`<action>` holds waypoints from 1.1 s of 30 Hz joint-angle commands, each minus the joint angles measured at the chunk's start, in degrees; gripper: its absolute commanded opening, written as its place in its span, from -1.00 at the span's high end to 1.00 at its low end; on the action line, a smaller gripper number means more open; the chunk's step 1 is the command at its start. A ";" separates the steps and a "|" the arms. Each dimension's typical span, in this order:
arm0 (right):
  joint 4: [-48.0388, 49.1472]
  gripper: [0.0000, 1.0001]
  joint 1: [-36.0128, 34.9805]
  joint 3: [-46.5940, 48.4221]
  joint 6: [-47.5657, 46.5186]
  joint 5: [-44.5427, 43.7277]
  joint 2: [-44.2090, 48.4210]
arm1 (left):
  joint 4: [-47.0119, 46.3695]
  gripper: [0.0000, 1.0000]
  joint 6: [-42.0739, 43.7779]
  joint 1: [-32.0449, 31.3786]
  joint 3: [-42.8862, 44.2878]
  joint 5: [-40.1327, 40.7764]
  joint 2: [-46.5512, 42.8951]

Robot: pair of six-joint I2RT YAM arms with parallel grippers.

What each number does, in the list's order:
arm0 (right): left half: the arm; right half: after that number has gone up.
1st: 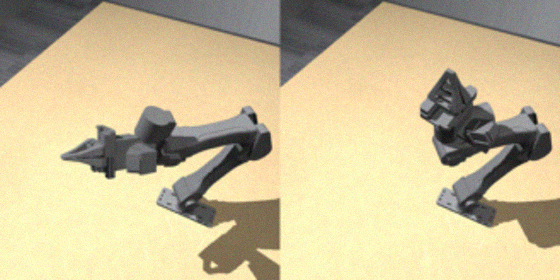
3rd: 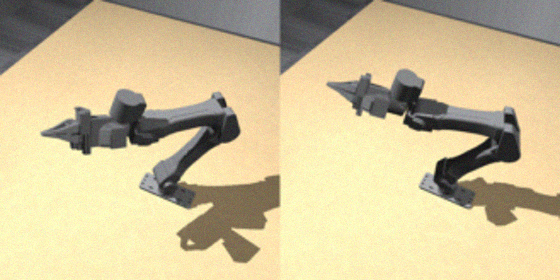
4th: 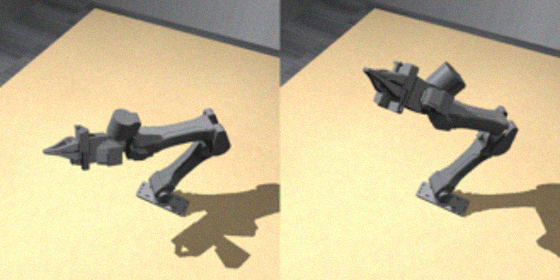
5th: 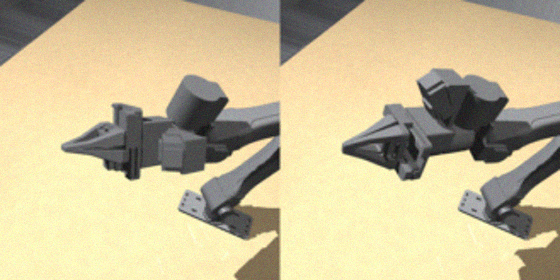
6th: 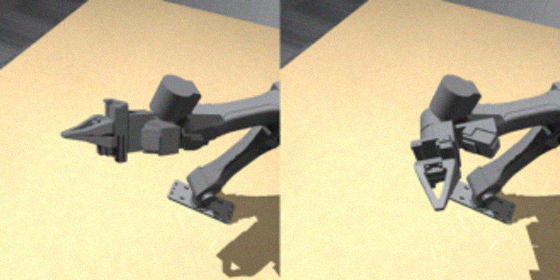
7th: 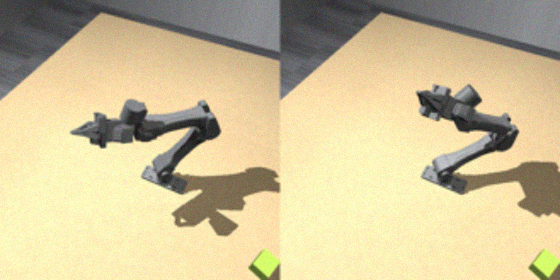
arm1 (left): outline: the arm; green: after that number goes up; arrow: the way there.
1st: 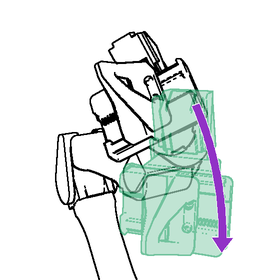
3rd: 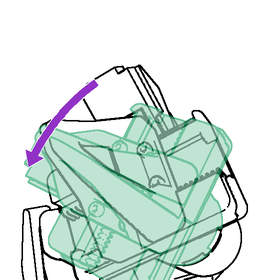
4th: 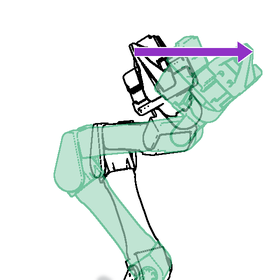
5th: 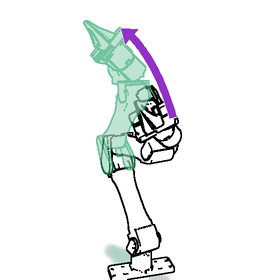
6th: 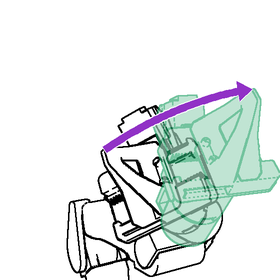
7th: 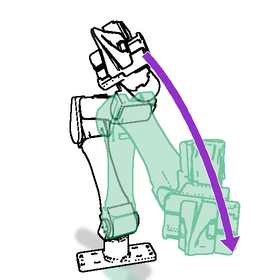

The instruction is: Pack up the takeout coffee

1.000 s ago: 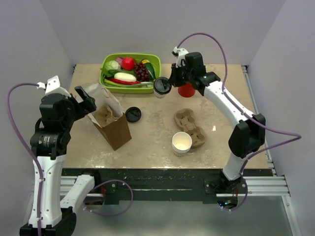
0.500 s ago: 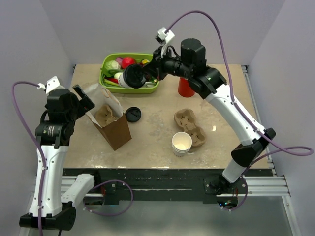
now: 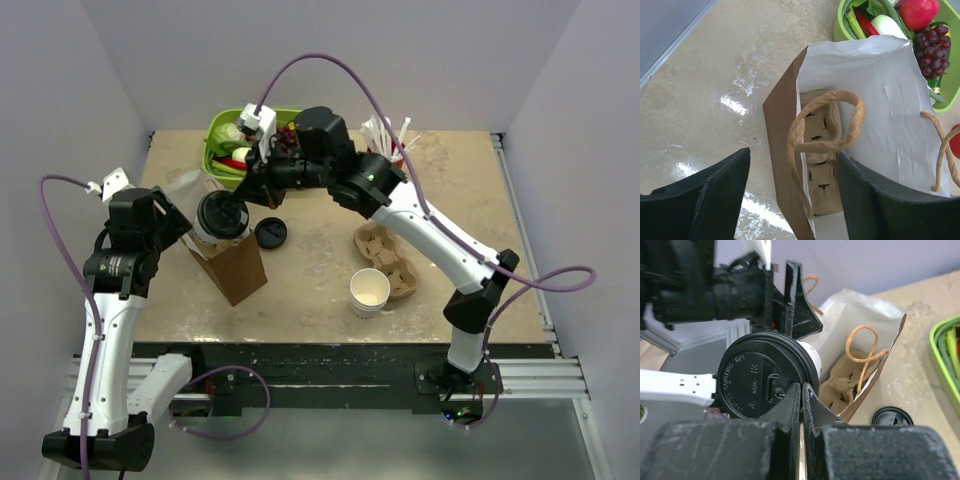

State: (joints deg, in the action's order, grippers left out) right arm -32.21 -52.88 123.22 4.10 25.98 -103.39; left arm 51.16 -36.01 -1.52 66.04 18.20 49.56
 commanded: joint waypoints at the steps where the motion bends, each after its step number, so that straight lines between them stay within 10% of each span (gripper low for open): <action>1: -2.24 1.00 -1.69 5.53 -0.32 -4.43 -4.00 | -3.87 -0.39 -0.55 0.20 -1.70 -1.76 -0.60; 21: -9.72 1.00 -4.68 12.66 0.21 -20.61 -16.04 | -6.42 0.95 3.05 0.20 -3.99 -8.34 -1.48; 33: -13.31 1.00 -7.85 15.03 -0.49 -24.22 -20.35 | -6.24 1.00 6.12 0.20 -4.61 -14.41 -2.89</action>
State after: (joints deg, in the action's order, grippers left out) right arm -43.33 -59.66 135.24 4.49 3.70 -124.16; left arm 46.37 -32.32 -1.52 61.93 8.21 47.99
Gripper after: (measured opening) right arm 0.011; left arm 0.027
